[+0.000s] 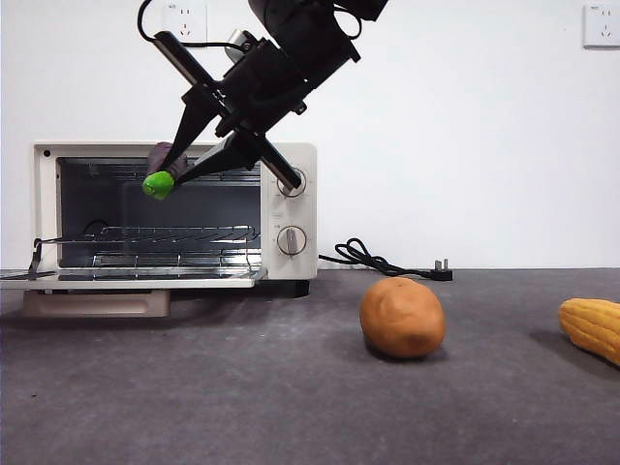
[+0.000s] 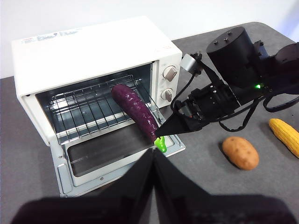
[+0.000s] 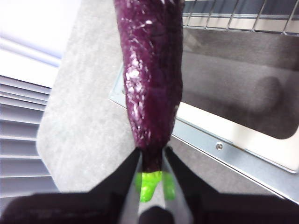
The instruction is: Take the eggplant from the table,put the eggplant in the oven
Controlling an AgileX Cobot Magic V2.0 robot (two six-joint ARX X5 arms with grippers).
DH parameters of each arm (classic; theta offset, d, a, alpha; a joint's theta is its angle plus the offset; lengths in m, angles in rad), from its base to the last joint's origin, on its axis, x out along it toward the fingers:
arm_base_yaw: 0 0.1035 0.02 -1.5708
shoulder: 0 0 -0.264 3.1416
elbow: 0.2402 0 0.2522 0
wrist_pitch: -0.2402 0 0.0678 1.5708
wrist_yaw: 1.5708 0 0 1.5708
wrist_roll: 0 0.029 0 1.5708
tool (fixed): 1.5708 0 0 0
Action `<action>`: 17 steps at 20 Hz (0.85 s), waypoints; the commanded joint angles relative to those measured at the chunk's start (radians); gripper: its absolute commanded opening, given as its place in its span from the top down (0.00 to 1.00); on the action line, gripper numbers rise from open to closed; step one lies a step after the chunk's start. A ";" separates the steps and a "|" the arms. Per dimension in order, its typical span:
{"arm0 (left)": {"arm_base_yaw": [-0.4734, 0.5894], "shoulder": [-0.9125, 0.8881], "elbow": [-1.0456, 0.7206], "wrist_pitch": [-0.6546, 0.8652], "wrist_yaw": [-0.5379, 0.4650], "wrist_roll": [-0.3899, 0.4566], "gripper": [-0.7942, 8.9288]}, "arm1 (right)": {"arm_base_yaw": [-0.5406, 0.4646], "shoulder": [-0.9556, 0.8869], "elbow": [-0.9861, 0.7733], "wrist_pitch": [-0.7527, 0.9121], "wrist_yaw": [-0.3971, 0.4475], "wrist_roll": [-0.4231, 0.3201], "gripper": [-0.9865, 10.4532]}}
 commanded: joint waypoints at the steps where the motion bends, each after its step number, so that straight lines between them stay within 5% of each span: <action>1: -0.001 -0.003 -0.004 0.002 -0.001 0.011 0.92 | -0.009 0.047 0.003 0.022 -0.024 0.026 0.92; 17: -0.001 -0.003 -0.004 -0.014 -0.001 0.011 0.92 | -0.081 0.118 0.003 0.231 -0.081 0.226 0.92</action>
